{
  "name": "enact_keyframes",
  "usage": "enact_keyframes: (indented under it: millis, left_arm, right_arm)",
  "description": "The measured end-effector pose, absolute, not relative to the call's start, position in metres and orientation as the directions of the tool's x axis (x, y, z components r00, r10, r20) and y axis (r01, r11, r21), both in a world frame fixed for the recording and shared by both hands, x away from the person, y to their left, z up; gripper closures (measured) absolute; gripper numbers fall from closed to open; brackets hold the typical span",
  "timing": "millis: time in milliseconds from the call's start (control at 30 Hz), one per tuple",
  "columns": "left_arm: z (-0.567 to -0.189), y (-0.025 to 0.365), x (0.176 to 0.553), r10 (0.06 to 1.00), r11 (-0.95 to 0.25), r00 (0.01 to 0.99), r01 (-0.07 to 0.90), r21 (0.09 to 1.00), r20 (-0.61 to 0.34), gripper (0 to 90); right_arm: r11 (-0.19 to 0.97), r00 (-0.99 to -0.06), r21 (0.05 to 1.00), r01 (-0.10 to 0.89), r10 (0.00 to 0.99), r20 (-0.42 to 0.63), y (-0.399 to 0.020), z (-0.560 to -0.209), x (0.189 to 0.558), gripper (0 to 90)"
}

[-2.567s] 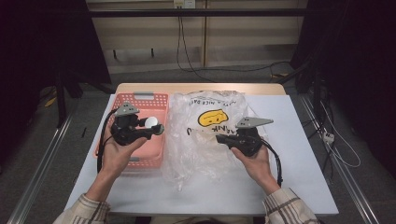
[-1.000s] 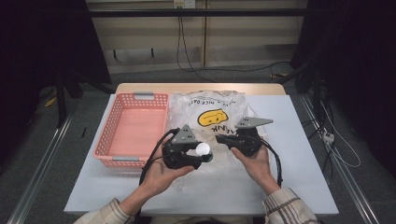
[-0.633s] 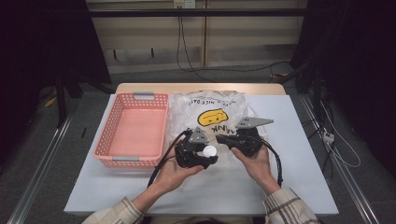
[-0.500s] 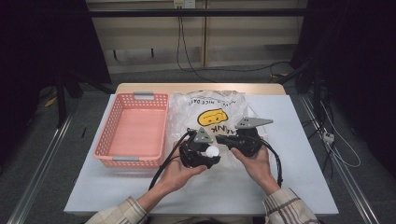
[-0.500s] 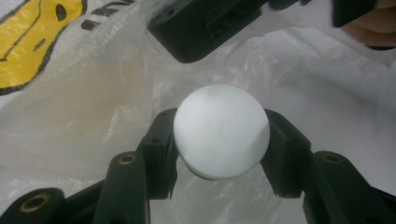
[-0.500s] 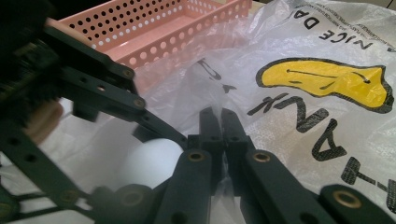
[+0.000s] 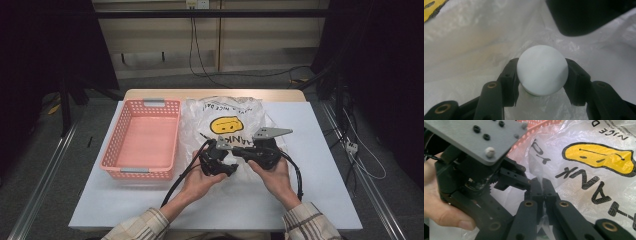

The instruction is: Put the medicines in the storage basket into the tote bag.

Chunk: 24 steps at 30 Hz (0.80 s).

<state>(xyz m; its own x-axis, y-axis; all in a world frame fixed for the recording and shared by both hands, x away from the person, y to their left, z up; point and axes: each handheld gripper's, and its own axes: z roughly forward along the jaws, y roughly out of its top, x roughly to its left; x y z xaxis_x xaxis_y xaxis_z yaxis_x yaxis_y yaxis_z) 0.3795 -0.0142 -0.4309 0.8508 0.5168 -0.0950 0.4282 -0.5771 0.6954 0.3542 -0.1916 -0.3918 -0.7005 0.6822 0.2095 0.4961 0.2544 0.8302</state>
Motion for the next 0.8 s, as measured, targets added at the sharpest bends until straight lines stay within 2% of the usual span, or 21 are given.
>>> enact_keyframes:
  millis: [133, 467, 567, 800]
  left_arm:
    - [-0.437, -0.017, 0.383, 0.542, -0.565, 0.836, 0.44, 0.698, -0.088, 50.9]
    - [-0.441, -0.019, 0.386, 0.52, -0.558, 0.847, 0.433, 0.708, -0.109, 49.4]
    - [-0.44, -0.017, 0.385, 0.514, -0.562, 0.85, 0.438, 0.702, -0.119, 38.1]
    - [-0.429, -0.008, 0.376, 0.496, -0.566, 0.861, 0.419, 0.71, -0.113, 24.6]
  right_arm:
    - [0.255, -0.698, 0.825, 0.504, 0.683, 0.215, -0.193, -0.394, 0.353, 90.0]
    - [0.263, -0.696, 0.818, 0.512, 0.685, 0.215, -0.194, -0.399, 0.352, 90.0]
    - [0.262, -0.693, 0.817, 0.514, 0.688, 0.216, -0.194, -0.4, 0.353, 90.0]
    - [0.254, -0.685, 0.817, 0.518, 0.694, 0.219, -0.196, -0.401, 0.354, 90.0]
